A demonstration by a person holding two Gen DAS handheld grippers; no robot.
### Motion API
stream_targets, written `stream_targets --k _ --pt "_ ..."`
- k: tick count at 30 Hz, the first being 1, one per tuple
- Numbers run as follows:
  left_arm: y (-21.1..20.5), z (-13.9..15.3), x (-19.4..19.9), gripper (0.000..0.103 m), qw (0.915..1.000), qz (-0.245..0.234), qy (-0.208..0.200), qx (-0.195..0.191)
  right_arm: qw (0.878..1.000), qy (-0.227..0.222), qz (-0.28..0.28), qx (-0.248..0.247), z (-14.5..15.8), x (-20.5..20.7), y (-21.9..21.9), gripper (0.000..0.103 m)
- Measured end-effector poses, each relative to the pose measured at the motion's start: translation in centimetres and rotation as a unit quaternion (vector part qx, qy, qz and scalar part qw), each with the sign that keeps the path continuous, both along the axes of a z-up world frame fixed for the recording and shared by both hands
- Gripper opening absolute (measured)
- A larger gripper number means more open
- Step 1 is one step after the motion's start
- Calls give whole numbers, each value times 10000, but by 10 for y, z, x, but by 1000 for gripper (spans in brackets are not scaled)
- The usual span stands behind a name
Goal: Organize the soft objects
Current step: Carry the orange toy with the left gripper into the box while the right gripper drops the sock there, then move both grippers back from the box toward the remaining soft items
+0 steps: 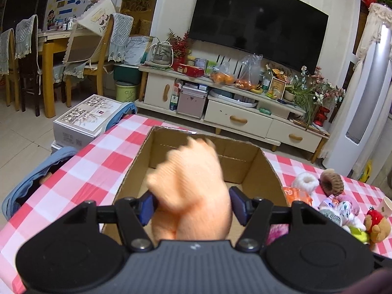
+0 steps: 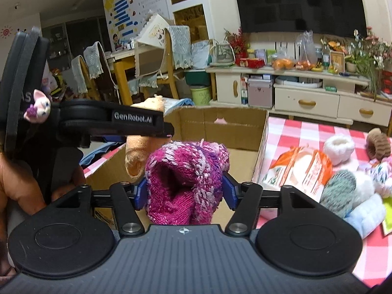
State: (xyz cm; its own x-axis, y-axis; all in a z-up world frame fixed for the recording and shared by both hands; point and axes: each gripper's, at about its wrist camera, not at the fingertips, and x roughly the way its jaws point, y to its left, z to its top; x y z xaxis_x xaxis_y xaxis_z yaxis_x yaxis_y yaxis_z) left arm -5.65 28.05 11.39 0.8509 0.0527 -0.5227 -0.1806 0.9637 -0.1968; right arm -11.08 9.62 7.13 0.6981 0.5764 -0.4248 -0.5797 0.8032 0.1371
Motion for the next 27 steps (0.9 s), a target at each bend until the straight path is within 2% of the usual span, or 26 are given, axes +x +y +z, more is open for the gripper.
stream_targets --k 4,10,20,27 --pt "-5 2 -2 80 9999 -28 -49 107 9999 7 -59 97 3 -4 -6 100" --pt "-11 3 -5 97 9998 -30 -121 160 9989 -178 -362 242 11 -13 -17 100" --pt "-29 4 -3 102 9995 -192 -140 199 9899 -58 -1266 643 4 -18 -66 101" --pt "-45 4 -2 102 9989 -330 -80 314 9845 17 -1588 749 -4 -25 -75 102"
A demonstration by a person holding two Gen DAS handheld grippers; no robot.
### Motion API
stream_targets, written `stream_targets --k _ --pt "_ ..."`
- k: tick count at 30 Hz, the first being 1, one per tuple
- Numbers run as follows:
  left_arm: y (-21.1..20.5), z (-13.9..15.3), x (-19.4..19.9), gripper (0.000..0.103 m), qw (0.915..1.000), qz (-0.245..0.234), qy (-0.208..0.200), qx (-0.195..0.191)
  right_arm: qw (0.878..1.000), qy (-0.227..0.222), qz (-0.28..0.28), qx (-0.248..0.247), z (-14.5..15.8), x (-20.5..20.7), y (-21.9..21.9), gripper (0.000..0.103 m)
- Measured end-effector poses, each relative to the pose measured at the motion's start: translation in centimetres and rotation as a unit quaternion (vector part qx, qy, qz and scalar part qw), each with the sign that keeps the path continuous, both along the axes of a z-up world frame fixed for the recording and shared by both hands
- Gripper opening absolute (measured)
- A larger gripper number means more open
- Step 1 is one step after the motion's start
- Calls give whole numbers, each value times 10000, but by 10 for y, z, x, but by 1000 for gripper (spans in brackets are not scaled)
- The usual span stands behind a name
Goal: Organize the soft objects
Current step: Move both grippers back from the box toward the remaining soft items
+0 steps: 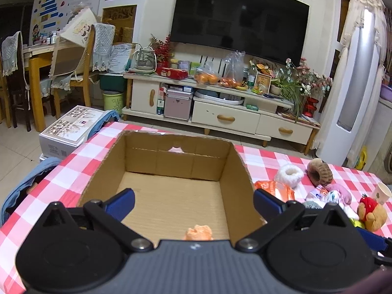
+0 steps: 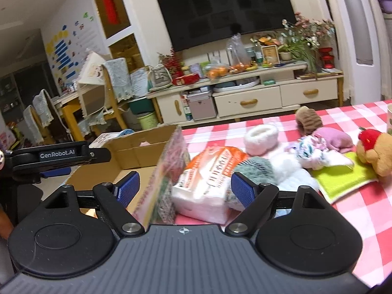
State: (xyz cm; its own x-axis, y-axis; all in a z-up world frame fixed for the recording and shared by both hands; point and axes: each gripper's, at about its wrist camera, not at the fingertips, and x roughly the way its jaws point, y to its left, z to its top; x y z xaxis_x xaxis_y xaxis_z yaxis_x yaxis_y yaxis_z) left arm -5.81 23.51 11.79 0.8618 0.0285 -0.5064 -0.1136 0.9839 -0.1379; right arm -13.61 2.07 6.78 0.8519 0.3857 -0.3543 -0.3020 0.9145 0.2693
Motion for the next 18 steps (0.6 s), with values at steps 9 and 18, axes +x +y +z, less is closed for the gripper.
stream_targets --k 9,18 --pt "-21 2 2 102 9998 -159 1 70 9998 109 -148 64 -1 -10 -5 103" --pt "-45 2 3 102 9990 -388 -19 220 9992 44 -384 42 0 -14 -9 103"
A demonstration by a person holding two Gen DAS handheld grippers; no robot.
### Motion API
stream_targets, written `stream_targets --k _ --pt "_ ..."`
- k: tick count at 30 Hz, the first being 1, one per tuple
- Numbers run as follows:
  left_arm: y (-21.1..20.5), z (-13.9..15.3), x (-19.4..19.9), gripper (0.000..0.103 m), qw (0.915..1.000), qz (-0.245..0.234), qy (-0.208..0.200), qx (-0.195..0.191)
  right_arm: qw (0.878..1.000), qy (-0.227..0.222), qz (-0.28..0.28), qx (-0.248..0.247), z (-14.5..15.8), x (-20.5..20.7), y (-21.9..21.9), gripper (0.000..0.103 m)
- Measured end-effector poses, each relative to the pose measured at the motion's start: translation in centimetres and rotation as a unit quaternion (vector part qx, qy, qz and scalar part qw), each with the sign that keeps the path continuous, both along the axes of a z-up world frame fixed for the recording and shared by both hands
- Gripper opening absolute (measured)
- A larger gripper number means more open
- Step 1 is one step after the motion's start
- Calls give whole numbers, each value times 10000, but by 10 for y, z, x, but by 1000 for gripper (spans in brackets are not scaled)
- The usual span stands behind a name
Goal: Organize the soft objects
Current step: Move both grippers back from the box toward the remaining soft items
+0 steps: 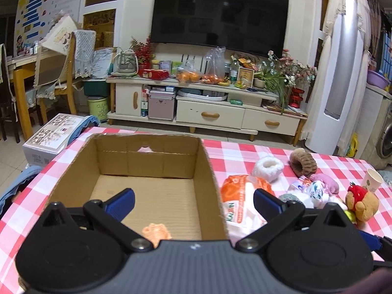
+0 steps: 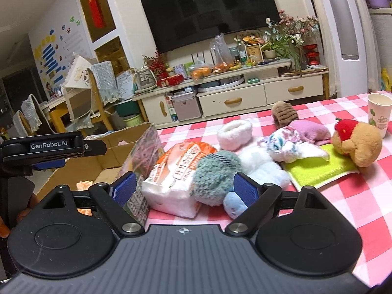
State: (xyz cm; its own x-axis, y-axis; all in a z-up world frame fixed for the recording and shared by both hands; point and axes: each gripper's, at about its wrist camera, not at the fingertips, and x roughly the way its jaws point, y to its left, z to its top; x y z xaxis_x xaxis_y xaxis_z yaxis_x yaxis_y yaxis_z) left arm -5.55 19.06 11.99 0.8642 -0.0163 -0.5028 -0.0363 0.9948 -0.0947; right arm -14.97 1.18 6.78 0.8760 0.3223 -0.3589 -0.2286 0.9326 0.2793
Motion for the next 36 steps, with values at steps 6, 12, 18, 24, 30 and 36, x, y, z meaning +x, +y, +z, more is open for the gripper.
stream_targets --k 6,12,18,24,30,36 --pt "-16 -1 0 102 9998 -163 -15 84 9998 -30 -209 -38 -6 -7 -12 103" --pt "-31 -3 0 102 9993 -314 3 178 9993 -69 -359 -67 -7 -11 -21 103" --pt "-49 -3 -2 102 9985 -477 -83 246 9983 -166 -526 -211 -8 -16 -26 103" --pt "-68 -3 -2 102 9972 -669 -156 281 9967 -141 -789 -144 -11 -17 -36 103" --pt "-90 -7 -4 102 9950 -901 -228 364 9935 -178 -1112 -130 -15 -18 -54 103" --pt "-112 -11 -7 102 9914 -1193 -299 453 9878 -258 -1525 -173 -19 -18 -77 103"
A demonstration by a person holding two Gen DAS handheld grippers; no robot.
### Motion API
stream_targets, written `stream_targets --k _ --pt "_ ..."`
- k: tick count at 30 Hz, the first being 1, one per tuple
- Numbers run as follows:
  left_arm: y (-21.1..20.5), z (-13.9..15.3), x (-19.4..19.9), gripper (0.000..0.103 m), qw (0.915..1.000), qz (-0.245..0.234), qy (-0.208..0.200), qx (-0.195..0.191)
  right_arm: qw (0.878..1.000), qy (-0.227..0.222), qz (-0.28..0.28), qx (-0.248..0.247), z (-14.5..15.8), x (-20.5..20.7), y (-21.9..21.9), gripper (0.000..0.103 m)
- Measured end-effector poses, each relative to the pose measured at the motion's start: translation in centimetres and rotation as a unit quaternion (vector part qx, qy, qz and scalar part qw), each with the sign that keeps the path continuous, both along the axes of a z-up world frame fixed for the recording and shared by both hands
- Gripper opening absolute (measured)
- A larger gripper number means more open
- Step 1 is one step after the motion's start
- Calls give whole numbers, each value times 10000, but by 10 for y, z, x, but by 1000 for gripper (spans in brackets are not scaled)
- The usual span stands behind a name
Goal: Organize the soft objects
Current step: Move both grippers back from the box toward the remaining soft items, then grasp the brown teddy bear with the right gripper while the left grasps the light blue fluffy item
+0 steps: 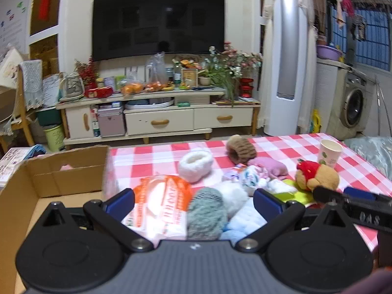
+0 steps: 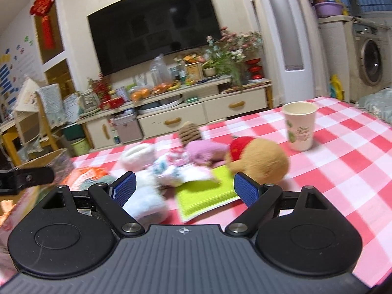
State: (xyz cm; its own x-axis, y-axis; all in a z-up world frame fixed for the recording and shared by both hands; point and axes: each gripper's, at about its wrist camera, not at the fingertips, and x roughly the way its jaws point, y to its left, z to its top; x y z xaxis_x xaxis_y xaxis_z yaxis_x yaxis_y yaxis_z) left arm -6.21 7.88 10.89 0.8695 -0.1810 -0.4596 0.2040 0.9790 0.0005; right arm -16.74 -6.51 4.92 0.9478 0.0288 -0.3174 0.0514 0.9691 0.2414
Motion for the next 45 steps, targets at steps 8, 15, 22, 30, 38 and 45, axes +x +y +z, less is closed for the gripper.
stream_targets --k 8,15,22,30,38,45 --pt "-35 -10 0 102 9983 -521 36 264 9976 -3 -684 103 -8 12 -45 103" --pt "-65 -23 10 102 9937 -973 187 519 9972 224 -631 326 -14 40 -75 103" --pt "-91 -40 28 100 9886 -1184 353 858 9989 288 -353 77 -18 63 -72 103" --pt "-100 -56 50 98 9851 -1200 683 1027 9980 598 -70 175 -19 73 -68 103" --pt "-97 -68 64 88 9834 -1120 1158 833 9972 748 -56 35 -19 65 -66 103" --pt "-94 -70 66 71 9822 -1047 1356 768 9966 819 -109 -81 -19 66 -67 103"
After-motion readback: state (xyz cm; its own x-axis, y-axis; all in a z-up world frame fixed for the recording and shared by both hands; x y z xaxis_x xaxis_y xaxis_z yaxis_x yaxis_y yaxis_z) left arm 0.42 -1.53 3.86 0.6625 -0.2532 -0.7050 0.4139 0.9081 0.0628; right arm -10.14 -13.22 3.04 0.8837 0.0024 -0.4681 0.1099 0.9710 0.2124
